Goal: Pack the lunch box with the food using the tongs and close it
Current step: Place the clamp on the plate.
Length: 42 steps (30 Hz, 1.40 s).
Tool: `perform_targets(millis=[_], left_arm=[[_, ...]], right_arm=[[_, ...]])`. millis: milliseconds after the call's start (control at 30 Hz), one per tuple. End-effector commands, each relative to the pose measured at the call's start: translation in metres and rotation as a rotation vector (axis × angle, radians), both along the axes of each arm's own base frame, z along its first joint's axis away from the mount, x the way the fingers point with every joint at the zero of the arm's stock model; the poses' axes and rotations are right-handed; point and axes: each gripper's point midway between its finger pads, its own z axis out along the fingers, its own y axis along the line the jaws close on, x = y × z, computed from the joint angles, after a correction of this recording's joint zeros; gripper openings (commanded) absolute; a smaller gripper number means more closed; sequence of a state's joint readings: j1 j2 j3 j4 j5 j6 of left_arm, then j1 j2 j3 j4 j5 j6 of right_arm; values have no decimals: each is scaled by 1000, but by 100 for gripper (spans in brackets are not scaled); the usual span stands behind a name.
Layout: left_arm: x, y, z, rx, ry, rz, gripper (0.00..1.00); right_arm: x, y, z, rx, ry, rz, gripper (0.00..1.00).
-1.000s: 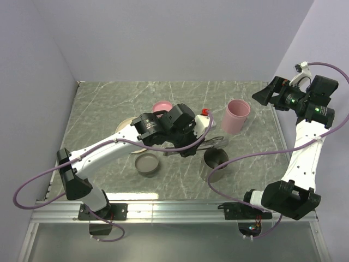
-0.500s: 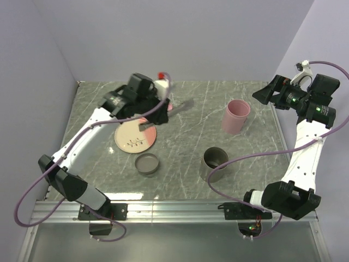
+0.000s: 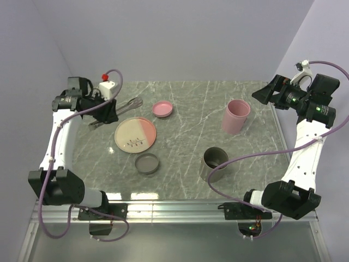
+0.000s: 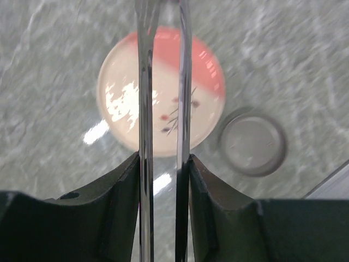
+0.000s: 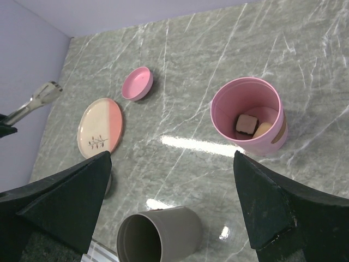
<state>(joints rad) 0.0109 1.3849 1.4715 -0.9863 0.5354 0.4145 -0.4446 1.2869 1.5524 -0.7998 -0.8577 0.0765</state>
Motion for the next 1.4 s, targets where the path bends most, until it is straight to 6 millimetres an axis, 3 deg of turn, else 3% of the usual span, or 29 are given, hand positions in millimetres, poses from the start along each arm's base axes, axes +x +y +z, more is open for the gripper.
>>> perform_targets(millis=[0,167,367,533,900,967,1000,1133,1367], left_arm=[[-8,26,-26,48,22,-115,42],[-18,48,-67,118,76,-169,42],[-22,62,-96,223,45,-169,43],[-13,71,-111,301,-1,-183,45],[-1,47,-142,408,-77,-272,49],[-4,51,-153,440,-61,-265,51],[-2,42,-155,458,-78,-291,51],[-4,43,-175,497,-45,-300,53],[3,45,-189,510,-27,-276,57]], right_arm=[[-1,4,15,-15,-52,13,100],[-3,3,12,-22,-44,8,100],[-2,2,13,-23,-47,5,100],[-2,4,13,-19,-47,7,100],[-4,5,12,-30,-46,4,100],[-5,5,11,-31,-45,4,100],[-5,5,12,-36,-49,6,100],[-5,5,8,-34,-43,10,100],[-5,5,7,-37,-43,11,100]])
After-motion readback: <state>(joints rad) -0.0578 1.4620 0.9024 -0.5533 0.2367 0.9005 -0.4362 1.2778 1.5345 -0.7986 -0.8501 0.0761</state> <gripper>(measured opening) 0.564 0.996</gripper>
